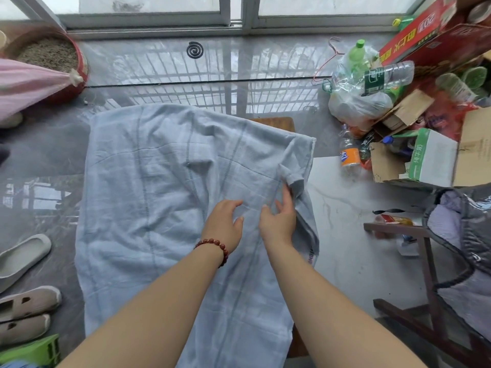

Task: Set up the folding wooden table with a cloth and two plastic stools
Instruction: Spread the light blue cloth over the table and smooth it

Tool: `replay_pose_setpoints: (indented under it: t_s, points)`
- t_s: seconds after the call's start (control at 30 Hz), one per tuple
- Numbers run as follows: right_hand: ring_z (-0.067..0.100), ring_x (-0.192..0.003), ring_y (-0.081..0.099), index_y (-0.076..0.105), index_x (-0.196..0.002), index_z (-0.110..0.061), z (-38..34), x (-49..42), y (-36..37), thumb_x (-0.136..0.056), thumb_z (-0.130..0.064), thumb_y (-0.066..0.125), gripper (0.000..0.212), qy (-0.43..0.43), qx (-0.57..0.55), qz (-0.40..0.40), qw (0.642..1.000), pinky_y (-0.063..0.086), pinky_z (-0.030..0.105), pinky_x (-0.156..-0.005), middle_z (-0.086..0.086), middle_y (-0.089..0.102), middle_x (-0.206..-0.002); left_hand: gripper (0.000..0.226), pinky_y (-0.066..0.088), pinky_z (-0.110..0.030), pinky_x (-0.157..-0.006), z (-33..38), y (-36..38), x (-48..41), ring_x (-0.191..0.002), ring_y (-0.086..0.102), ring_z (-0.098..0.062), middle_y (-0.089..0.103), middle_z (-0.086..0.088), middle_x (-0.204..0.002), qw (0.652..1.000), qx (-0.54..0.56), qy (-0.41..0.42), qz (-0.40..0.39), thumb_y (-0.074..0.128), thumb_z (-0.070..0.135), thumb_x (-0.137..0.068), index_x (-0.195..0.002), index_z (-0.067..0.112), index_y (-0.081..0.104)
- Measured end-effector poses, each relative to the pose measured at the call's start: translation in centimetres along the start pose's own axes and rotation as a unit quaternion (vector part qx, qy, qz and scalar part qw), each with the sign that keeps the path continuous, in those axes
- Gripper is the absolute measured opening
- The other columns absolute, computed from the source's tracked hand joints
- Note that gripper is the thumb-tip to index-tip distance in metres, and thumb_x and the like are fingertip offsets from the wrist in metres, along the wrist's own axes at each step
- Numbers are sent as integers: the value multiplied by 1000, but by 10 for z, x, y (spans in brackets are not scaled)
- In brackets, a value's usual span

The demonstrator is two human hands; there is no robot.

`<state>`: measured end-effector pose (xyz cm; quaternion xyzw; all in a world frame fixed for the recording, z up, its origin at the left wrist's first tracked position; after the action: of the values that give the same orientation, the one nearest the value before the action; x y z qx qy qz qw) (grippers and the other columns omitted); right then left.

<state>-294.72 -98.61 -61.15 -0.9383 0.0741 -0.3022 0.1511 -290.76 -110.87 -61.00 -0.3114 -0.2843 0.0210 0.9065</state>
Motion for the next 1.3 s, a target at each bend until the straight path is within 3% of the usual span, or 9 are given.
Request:
replay_pose_setpoints:
  t_s: [0.1, 0.17, 0.33, 0.53, 0.67, 0.87, 0.97, 1.13, 1.3]
  points:
    - [5, -143, 19, 34, -145, -26, -11, 0, -5, -84, 4, 48, 70, -70, 58, 38, 995, 31, 25, -110, -11, 15, -157, 40, 31, -21, -104, -7, 0, 7, -123, 45, -16, 47, -3, -134, 1000, -8, -5, -1, 51, 14, -93, -133, 15, 49]
    - [4, -142, 20, 33, -145, -27, -14, 1, -6, -86, 5, 47, 69, -76, 75, 19, 994, 34, 23, -107, -14, 11, -158, 39, 29, -18, -102, -11, 2, 12, -123, 44, -15, 47, -1, -134, 1000, -13, -8, -3, 50, 15, -94, -133, 14, 48]
    - [7, -136, 35, 41, -141, -28, -7, 12, -2, -90, 1, 44, 59, -43, 64, -25, 997, 41, 32, -106, -17, 21, -155, 40, 32, -22, -105, -13, 5, 20, -125, 43, -14, 44, 1, -137, 1000, -3, -18, -4, 49, 18, -95, -135, 16, 46]
    - [9, -115, 51, 53, -126, -23, 24, 25, 0, -89, -7, 54, 41, -18, 116, -64, 991, 45, 34, -100, -6, 47, -136, 42, 32, -23, -105, -19, 6, 28, -127, 43, -13, 44, 2, -139, 1000, 4, -14, 2, 51, 19, -94, -135, 17, 46]
    - [16, -114, 52, 53, -126, -16, 48, 37, -3, -86, -13, 61, 41, -34, 214, -85, 973, 43, 24, -92, -2, 44, -130, 41, 32, -21, -103, -30, 12, 41, -125, 44, -14, 45, 0, -138, 1000, -6, -13, -6, 53, 17, -92, -133, 17, 49]
    - [21, -118, 45, 45, -129, -15, 83, 64, -9, -85, -31, 65, 51, -61, 386, -80, 917, 44, 31, -93, 1, 37, -133, 40, 30, -18, -102, -54, 28, 70, -125, 44, -12, 44, 3, -138, 1000, -10, -18, -20, 55, 17, -91, -130, 19, 50]
    - [21, -121, 41, 45, -131, -14, 94, 81, -5, -87, -30, 62, 49, -99, 395, -96, 908, 40, 30, -98, 2, 36, -133, 41, 23, -13, -100, -64, 35, 88, -128, 42, -11, 41, 5, -141, 999, -24, -13, -24, 55, 17, -91, -131, 19, 50]
    - [20, -125, 37, 48, -130, -15, 110, 111, -8, -90, -35, 59, 47, -104, 404, -92, 904, 37, 31, -99, 1, 37, -134, 44, 24, -19, -107, -81, 46, 128, -132, 37, -13, 34, 2, -146, 998, -46, -12, -41, 53, 16, -91, -134, 16, 47]
    - [22, -120, 39, 48, -121, -16, 133, 141, -26, -85, -43, 64, 48, -90, 435, -75, 893, 42, 39, -94, 0, 39, -127, 41, 39, -31, -102, -97, 57, 166, -118, 49, -19, 42, -2, -135, 996, -60, -56, -45, 57, 19, -89, -129, 18, 49]
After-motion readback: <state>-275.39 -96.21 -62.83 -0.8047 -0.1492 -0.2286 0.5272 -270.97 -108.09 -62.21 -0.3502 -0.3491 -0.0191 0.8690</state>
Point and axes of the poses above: each hand's wrist, its own x-axis away from the middle knuckle, its own y-axis out of the palm, z = x × y, the point moved 4 cm from there along -x, towards the middle knuckle
